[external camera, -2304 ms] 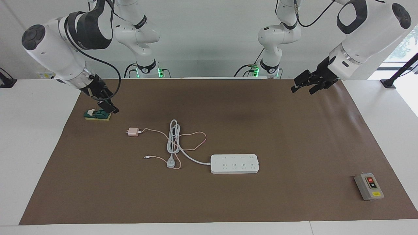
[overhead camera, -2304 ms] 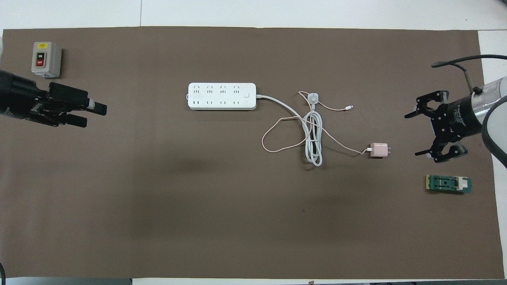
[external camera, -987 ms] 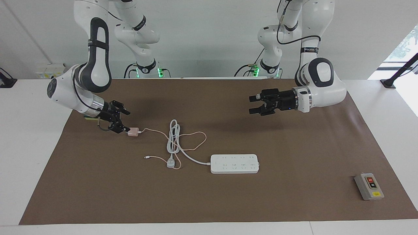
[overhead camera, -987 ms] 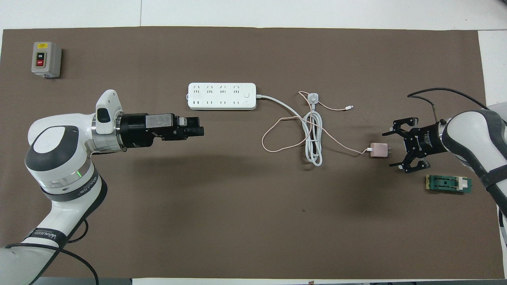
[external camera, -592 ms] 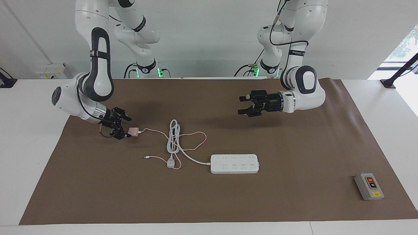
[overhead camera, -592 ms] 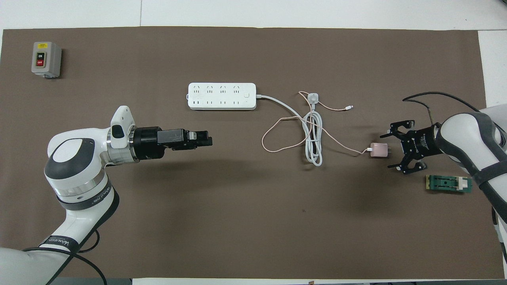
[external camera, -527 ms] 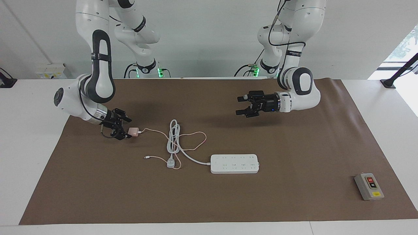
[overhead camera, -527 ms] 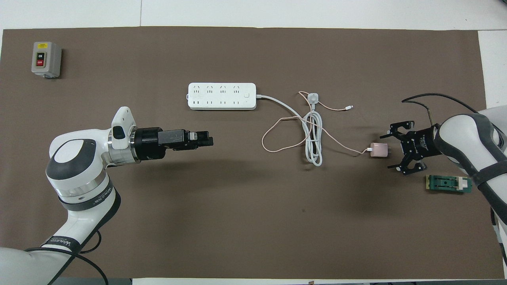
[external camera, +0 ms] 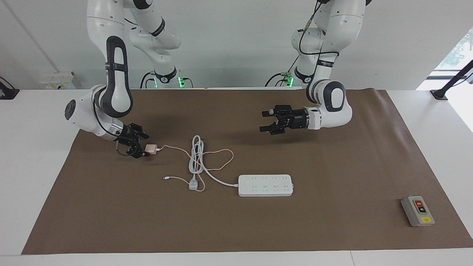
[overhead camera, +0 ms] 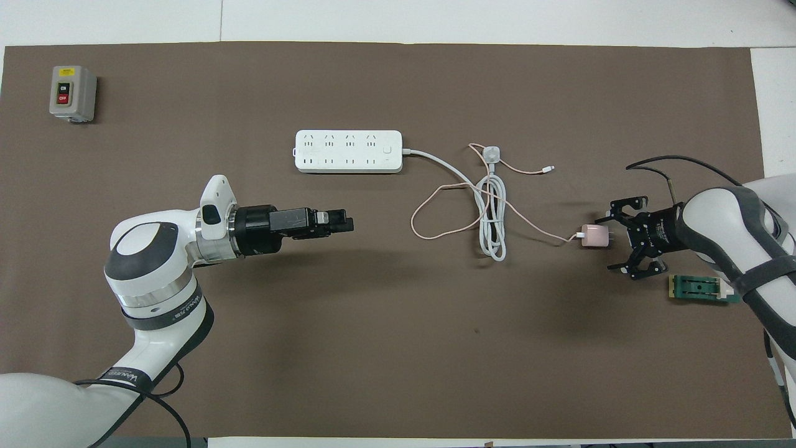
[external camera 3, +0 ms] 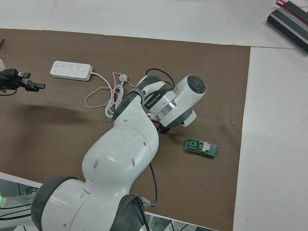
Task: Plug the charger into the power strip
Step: 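Lower the right gripper onto the pink charger plug and grasp it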
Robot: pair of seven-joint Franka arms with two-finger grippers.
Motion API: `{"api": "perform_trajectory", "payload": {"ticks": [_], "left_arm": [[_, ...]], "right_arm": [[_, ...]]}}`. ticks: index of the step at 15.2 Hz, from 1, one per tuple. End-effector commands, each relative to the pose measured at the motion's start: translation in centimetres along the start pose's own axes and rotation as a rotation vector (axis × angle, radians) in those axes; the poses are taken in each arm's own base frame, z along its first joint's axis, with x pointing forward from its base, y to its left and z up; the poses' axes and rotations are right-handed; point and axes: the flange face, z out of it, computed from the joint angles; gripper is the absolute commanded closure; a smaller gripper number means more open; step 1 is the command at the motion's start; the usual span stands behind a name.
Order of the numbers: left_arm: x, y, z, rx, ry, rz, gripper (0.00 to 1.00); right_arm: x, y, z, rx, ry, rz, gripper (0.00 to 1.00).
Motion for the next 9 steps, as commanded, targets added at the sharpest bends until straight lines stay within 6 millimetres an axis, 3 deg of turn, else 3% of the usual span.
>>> {"api": "perform_trajectory", "payload": {"ticks": [1,3,4,7,9], "left_arm": [[0.3,-0.8,0.4,0.008,0.024,0.013,0.00],[0.1,-1.5,0.8,0.017,0.021,0.000,0.00],[0.1,-1.6,0.9,0.022,0.023,-0.006,0.00],[0.2,-2.0,0.7,0.040,0.037,-0.079,0.00],[0.1,-2.2,1.1,0.056,0.041,-0.078,0.00]], "right_arm": [[0.1,0.4,0.3,0.022,-0.001,-0.036,0.25],[-0.1,0.1,0.0,0.027,0.000,-0.031,0.63],[-0.4,-0.3,-0.3,0.028,-0.006,-0.027,0.76],[-3.5,-3.2,-2.7,0.016,-0.039,0.026,0.79],[-6.8,-5.2,-4.3,0.013,-0.047,0.049,0.80]]}}
